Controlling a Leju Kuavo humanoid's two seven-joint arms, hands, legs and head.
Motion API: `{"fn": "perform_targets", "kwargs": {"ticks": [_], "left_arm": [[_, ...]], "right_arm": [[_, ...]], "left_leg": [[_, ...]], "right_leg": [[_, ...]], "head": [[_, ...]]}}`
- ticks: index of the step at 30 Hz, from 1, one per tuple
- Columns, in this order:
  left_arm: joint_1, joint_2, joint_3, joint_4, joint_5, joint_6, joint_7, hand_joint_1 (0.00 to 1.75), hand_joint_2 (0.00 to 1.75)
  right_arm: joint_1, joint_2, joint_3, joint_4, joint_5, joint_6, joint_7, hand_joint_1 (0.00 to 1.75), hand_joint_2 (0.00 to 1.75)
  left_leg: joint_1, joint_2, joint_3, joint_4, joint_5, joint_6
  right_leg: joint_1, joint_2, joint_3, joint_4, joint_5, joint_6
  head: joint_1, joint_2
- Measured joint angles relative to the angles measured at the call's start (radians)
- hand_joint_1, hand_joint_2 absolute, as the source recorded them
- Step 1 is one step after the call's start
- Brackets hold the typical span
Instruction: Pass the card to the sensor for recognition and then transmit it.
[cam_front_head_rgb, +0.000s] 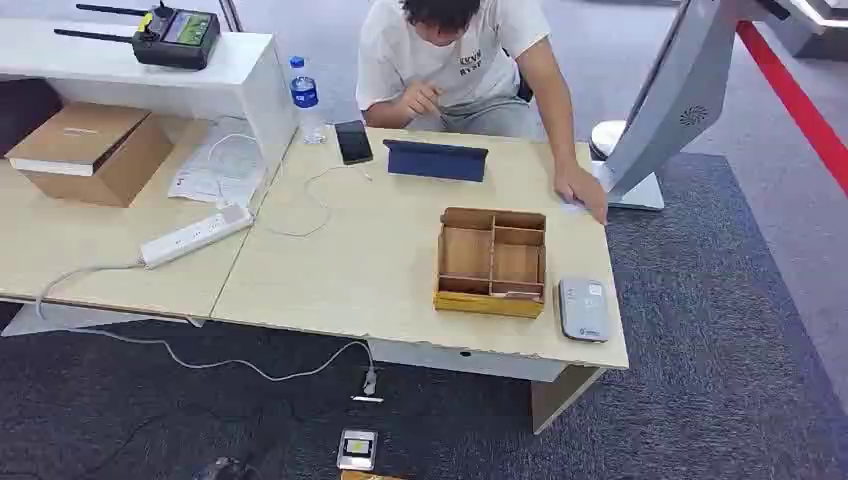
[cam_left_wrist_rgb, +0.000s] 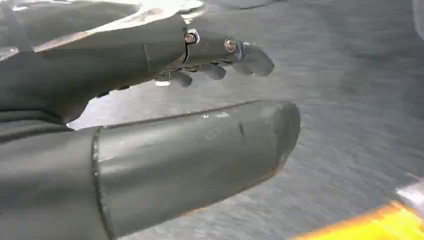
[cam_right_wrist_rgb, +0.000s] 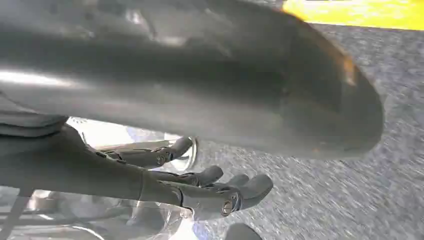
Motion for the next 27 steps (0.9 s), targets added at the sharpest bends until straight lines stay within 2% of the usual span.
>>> {"fn": "perform_targets", "kwargs": {"ticks": [9, 15, 27], "left_arm": [[0.004, -0.021, -0.008, 0.000, 0.014, 0.017, -0.058, 0.00, 0.00], [0.011, -0.020, -0.009, 0.002, 0.032, 0.009, -0.063, 0.00, 0.00], [0.076, -0.010, 0.013, 0.003, 0.147, 0.076, -0.122, 0.00, 0.00]], "right_arm": [[-0.032, 0.000, 0.000, -0.003, 0.000, 0.001, 0.011, 0.00, 0.00], [-0.034, 0.014, 0.000, -0.003, 0.007, -0.001, 0.002, 0.00, 0.00], [-0.047, 0.063, 0.043, -0.003, 0.111, 0.027, 0.000, 0.00, 0.00]], "left_leg": [[0.000, 0.002, 0.000, 0.000, 0.000, 0.000], [0.000, 0.001, -0.001, 0.000, 0.000, 0.000], [0.000, 0.001, -0.001, 0.000, 0.000, 0.000]], "right_leg": [[0.000, 0.001, -0.001, 0.000, 0.001, 0.001], [0.001, 0.001, -0.001, 0.000, 0.001, 0.000], [0.000, 0.001, -0.001, 0.000, 0.000, 0.000]], "head": [[-0.001, 0.000], [-0.001, 0.000], [-0.001, 0.000]]}}
